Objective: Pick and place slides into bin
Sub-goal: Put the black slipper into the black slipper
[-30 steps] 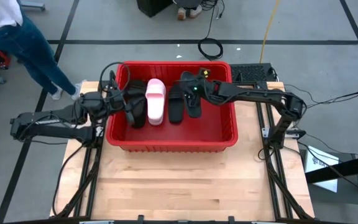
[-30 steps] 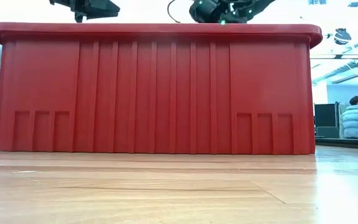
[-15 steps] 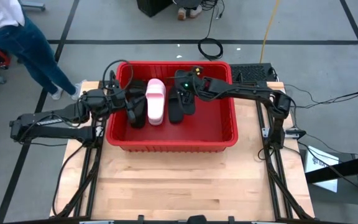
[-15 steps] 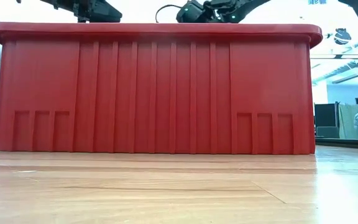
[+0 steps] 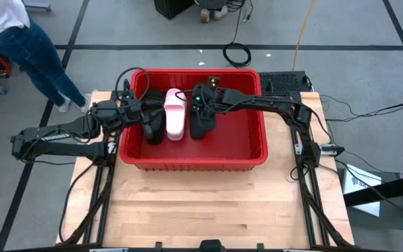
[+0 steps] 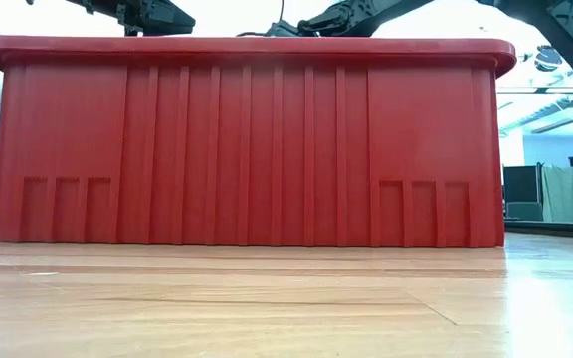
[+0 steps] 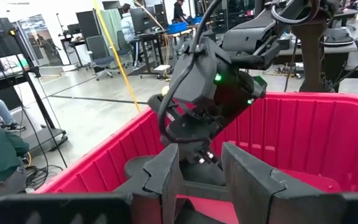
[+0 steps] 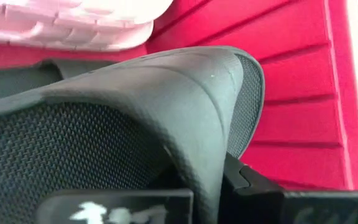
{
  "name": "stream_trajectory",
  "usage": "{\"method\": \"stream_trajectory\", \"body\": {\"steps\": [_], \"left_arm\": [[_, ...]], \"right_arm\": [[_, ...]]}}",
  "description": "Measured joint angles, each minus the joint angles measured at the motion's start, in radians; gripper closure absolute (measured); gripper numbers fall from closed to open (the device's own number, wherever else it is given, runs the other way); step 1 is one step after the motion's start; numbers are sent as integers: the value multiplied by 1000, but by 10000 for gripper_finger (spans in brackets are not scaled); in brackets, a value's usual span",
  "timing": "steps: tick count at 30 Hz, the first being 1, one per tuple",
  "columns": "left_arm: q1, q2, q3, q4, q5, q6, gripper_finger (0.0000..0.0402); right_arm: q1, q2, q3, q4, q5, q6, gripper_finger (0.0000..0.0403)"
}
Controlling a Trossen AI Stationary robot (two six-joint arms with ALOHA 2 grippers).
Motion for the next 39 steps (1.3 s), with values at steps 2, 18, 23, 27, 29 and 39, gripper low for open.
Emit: {"method": "stream_trajectory", "body": {"steps": [2, 18, 23, 27, 29, 39], "left_arm": [[0, 0, 0, 0, 0, 0, 275], [2, 0, 0, 3, 0, 4, 275], [2, 0, 0, 2, 0, 0, 275], [2, 0, 0, 3, 0, -2, 275], [2, 0, 0, 3, 0, -4, 275], [2, 0, 0, 8, 0, -6, 275]], "right_arm": [[0, 13, 17, -5, 0, 7, 399], [21, 87, 58, -9, -8, 31, 399], [19, 87, 59, 20, -66, 37, 399], [21, 87, 59, 29, -110, 42, 399], [21, 88, 59, 28, -110, 60, 399], [11, 89, 59, 46, -108, 93, 398]]}}
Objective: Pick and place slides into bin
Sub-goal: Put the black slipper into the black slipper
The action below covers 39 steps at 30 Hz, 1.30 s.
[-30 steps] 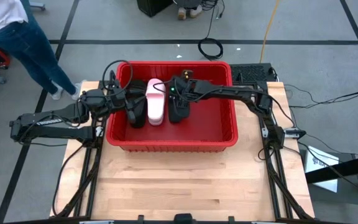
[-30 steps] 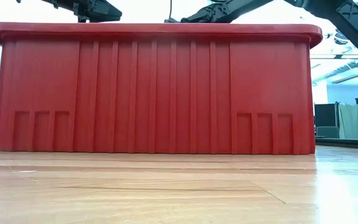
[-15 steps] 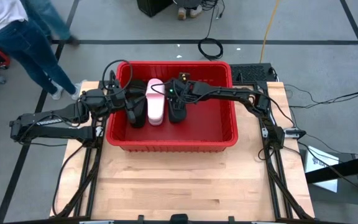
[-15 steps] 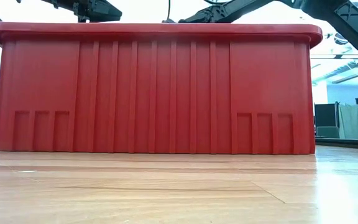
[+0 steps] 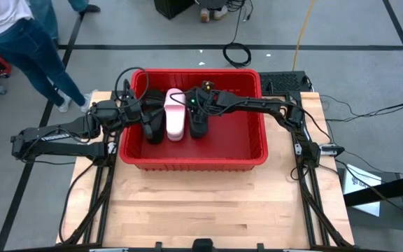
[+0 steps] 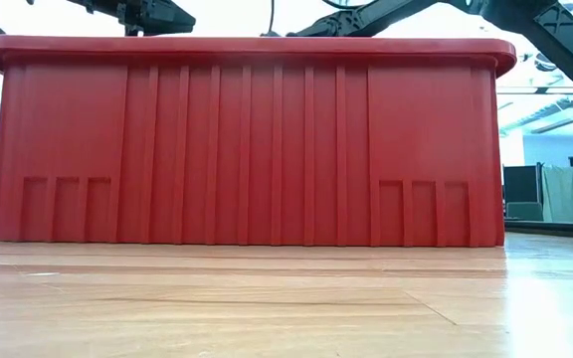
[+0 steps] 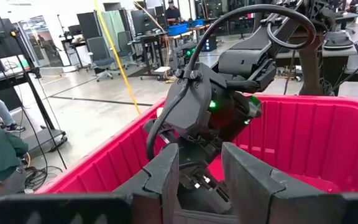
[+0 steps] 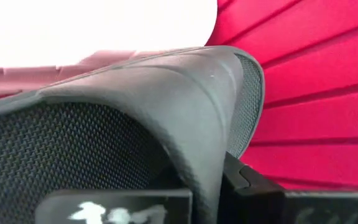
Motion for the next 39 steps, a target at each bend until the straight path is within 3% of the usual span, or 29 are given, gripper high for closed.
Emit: {"method": "stream_trajectory", "body": {"steps": [24, 26, 29, 39], "left_arm": [[0, 0, 0, 3, 51, 5, 275], [0, 0, 0, 4, 51, 2, 275], [0, 0, 0, 2, 51, 1, 275], [0, 0, 0, 1, 51, 2, 275]], "right_arm": [[-53, 2, 0, 6, -6, 38, 289], [-69, 2, 0, -3, -30, 73, 276], [-84, 2, 0, -21, -168, 120, 257], [-67, 3, 0, 78, -188, 152, 240]]}}
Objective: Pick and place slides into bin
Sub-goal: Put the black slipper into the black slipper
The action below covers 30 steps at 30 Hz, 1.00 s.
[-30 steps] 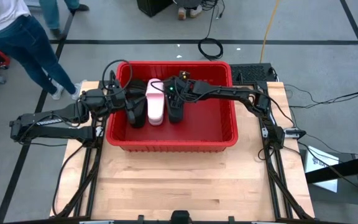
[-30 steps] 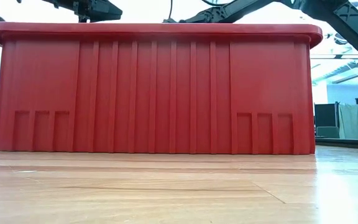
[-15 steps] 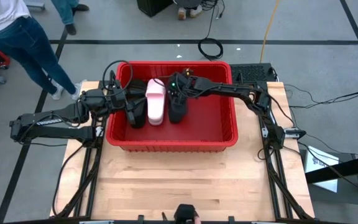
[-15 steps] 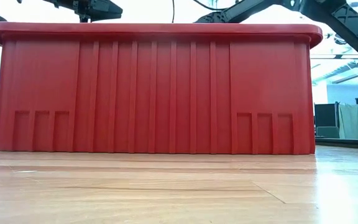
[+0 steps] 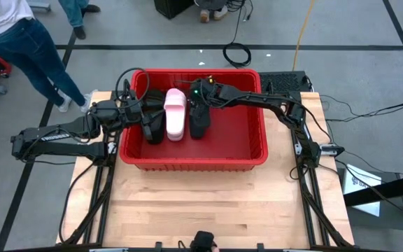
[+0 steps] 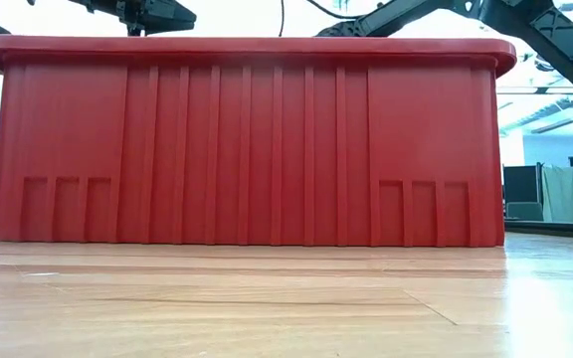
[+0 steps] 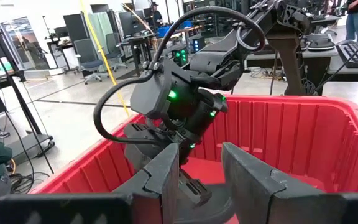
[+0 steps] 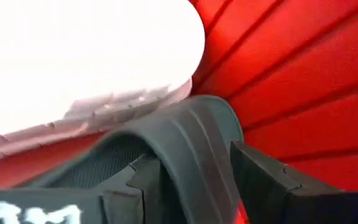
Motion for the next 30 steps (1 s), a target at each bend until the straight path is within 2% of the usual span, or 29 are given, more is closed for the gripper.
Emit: {"method": "stream_trajectory", "body": {"steps": [6, 12, 19, 30], "left_arm": [[0, 0, 0, 0, 0, 0, 275], [0, 0, 0, -2, 0, 0, 275], [0, 0, 0, -4, 0, 0, 275], [0, 0, 0, -10, 0, 7, 275]], "right_arm": [[14, 0, 0, 16, -3, 5, 241], [13, 0, 0, -39, -4, 21, 244], [11, -1, 0, -42, -98, 22, 247], [18, -13, 0, -58, -106, -1, 247]]}}
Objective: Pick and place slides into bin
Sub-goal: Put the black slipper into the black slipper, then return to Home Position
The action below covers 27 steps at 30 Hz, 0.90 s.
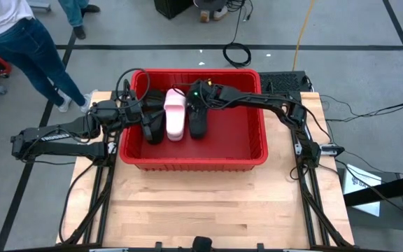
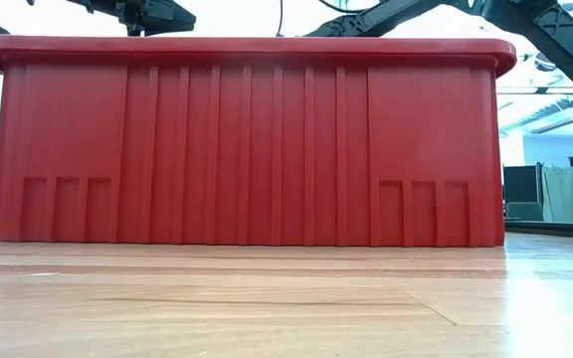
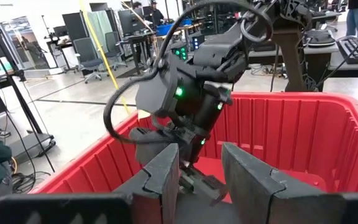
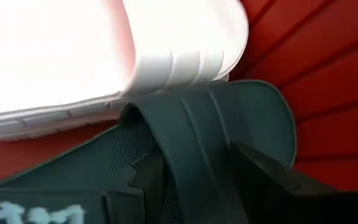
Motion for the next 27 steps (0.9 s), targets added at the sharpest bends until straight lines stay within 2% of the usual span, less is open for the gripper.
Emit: {"method": "stream_trajectory", "body": {"steps": [5, 9, 27], "left_arm": [[0, 0, 0, -1, 0, 9, 275], [0, 0, 0, -2, 0, 19, 275], [0, 0, 0, -9, -1, 27, 275]], "right_arm": [[11, -26, 0, -19, -21, -14, 248], [21, -53, 0, -6, -79, -23, 248], [42, -98, -1, -53, -79, -34, 248]]}}
